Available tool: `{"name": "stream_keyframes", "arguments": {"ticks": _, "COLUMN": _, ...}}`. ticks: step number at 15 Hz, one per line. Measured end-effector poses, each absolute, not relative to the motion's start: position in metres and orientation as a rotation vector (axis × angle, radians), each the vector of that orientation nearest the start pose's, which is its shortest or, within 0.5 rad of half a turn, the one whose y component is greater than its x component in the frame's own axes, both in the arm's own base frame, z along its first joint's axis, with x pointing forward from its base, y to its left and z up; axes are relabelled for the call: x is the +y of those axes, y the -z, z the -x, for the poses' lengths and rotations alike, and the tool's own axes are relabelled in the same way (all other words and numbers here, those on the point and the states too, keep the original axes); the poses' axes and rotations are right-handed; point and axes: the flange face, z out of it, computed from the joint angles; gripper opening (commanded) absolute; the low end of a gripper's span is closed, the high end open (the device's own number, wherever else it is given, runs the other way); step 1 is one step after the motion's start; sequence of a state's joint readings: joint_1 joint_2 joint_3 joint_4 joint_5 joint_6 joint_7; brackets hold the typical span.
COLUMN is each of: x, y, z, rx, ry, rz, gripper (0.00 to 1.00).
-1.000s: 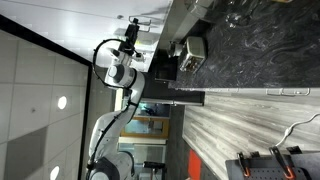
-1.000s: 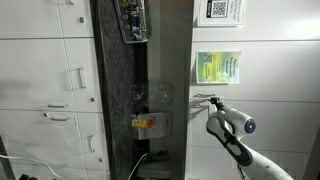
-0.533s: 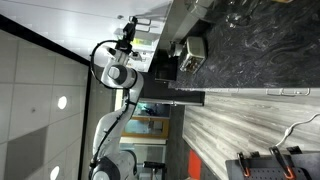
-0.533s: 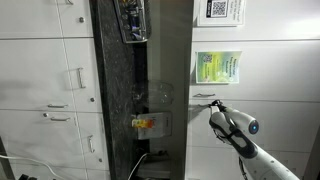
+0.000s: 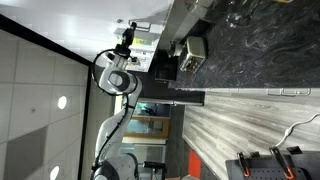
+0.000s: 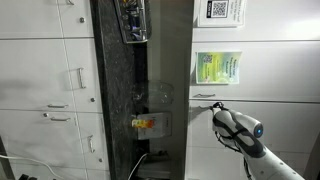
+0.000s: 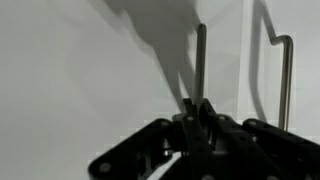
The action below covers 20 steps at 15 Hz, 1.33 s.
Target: Open the top right cabinet door
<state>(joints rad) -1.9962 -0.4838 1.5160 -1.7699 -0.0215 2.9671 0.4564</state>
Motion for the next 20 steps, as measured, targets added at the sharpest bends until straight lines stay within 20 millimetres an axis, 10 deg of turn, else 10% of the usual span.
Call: {"name": "stream_keyframes", "arguments": {"ticks": 20, "x": -0.125, "y": -0.665, "z": -0.529, "rx": 0.701, "ry": 2.034, "rz": 2.718, "gripper": 0.03}}
